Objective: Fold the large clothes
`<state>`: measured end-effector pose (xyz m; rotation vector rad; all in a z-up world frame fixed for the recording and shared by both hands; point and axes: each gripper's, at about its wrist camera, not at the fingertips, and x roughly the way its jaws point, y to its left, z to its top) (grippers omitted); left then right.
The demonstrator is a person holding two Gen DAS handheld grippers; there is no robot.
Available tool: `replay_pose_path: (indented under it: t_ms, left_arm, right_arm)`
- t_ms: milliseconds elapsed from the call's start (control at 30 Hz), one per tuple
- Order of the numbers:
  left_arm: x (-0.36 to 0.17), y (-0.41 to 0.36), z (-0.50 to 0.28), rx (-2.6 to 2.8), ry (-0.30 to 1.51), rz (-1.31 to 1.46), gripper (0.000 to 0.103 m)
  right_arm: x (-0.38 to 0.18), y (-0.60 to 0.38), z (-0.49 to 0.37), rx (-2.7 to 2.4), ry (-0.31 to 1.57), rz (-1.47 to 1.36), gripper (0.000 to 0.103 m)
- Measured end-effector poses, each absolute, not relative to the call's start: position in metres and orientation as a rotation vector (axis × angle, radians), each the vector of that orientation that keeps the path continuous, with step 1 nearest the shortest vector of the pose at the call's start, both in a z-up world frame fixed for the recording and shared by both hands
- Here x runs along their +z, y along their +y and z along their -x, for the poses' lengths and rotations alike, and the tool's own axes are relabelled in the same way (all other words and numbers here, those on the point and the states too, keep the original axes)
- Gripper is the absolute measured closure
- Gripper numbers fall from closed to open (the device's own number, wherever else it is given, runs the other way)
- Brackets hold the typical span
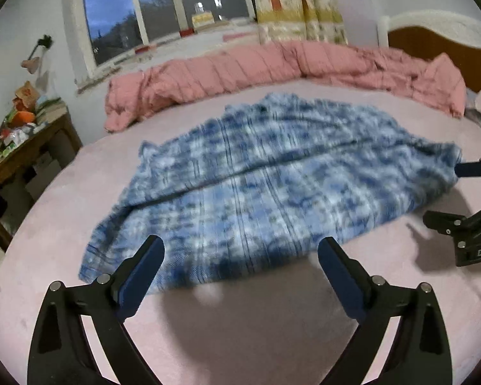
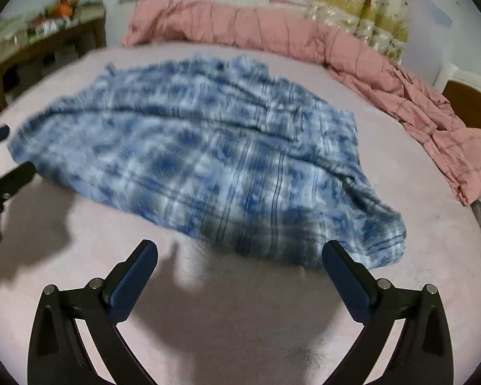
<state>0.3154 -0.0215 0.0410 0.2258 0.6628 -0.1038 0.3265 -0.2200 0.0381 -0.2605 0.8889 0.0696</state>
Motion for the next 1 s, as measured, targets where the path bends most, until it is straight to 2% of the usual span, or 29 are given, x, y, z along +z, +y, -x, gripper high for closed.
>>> replay_pose_path:
  t_ms: [267, 567, 667, 700, 733, 767, 800, 833, 867, 900, 933, 1000]
  left_arm:
    - [0.004, -0.009, -0.343, 0.014, 0.862, -0.233, 0.008]
    - [-0.002, 0.024, -0.368, 0.196, 0.84, -0.279, 0.007]
    - [-0.001, 0.039, -0.377, 0.176, 0.853, -0.222, 0.007]
    - [0.0, 0.041, -0.377, 0.162, 0.842, -0.207, 0.009]
    - [0.001, 0.044, -0.377, 0.141, 0.832, -0.19, 0.016]
    - [0.001, 0.045, -0.377, 0.111, 0.832, -0.172, 0.039]
    - [0.001, 0.046, -0.378, 0.081, 0.833, -0.16, 0.058]
    - [0.001, 0.045, -0.378, 0.066, 0.837, -0.16, 0.087]
    - [0.001, 0.044, -0.377, 0.087, 0.835, -0.176, 0.091]
    - [0.003, 0.042, -0.376, 0.097, 0.829, -0.187, 0.095]
    - [0.005, 0.04, -0.373, 0.107, 0.814, -0.199, 0.098]
    - [0.014, 0.038, -0.362, 0.112, 0.777, -0.194, 0.098]
  right_arm:
    - [0.009, -0.215, -0.339, 0.028, 0.955, 0.334, 0.0]
    - [0.008, -0.229, -0.361, -0.118, 0.873, 0.379, 0.001]
    - [0.009, -0.245, -0.371, -0.112, 0.887, 0.302, 0.01]
    - [0.009, -0.252, -0.374, -0.108, 0.894, 0.266, 0.018]
    - [0.01, -0.257, -0.376, -0.104, 0.9, 0.243, 0.029]
    - [0.01, -0.26, -0.378, -0.1, 0.902, 0.227, 0.037]
    - [0.01, -0.263, -0.379, -0.103, 0.902, 0.218, 0.053]
    - [0.009, -0.263, -0.379, -0.105, 0.903, 0.215, 0.067]
    - [0.009, -0.264, -0.38, -0.103, 0.904, 0.21, 0.075]
    - [0.009, -0.266, -0.379, -0.107, 0.897, 0.206, 0.088]
    - [0.01, -0.266, -0.377, -0.108, 0.887, 0.199, 0.094]
    - [0.019, -0.268, -0.367, -0.094, 0.841, 0.179, 0.096]
